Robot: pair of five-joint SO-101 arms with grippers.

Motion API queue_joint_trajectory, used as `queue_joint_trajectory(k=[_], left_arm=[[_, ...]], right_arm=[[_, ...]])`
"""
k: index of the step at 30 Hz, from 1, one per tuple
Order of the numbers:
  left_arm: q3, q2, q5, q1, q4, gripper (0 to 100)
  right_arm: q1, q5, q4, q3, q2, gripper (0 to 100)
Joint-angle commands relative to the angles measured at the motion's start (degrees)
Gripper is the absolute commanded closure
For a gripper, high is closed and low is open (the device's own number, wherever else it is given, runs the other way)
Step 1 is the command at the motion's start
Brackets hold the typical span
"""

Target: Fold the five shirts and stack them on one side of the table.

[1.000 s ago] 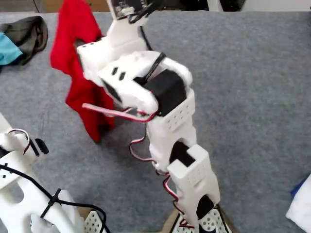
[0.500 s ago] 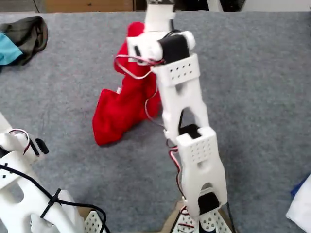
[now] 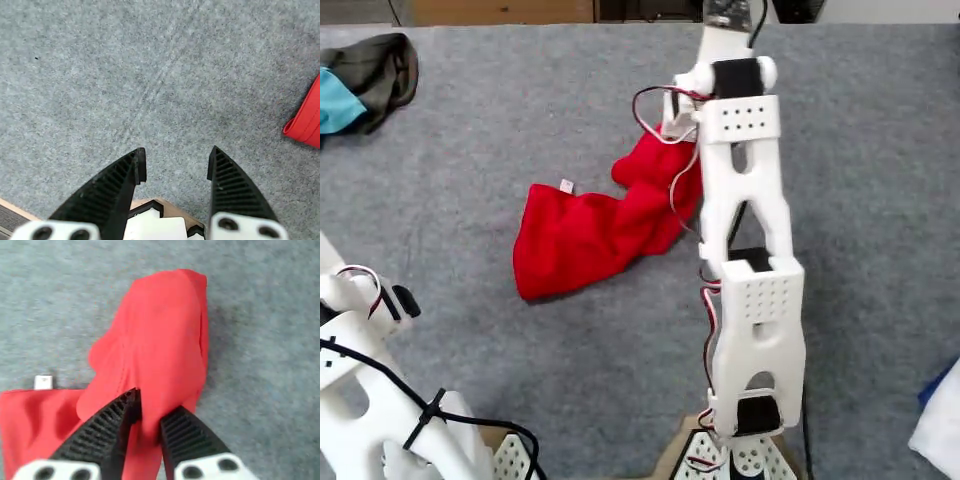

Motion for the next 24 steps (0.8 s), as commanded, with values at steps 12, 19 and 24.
queue_joint_trajectory(k=[12,19,24], left_arm=[[-0.09,-0.84,0.53,10.99,-0.62,79],[-0.44,-0.4,0.53,16.26,-0.7,79],[-0.44,-0.31,0.62,21.45,-0.7,79]], right_arm=[[10.42,1.05,0.79,14.46,-0.57,99.0],[14.55,3.87,0.79,20.0,-0.57,99.0],[16.66,5.89,0.79,21.93,-0.57,98.9]])
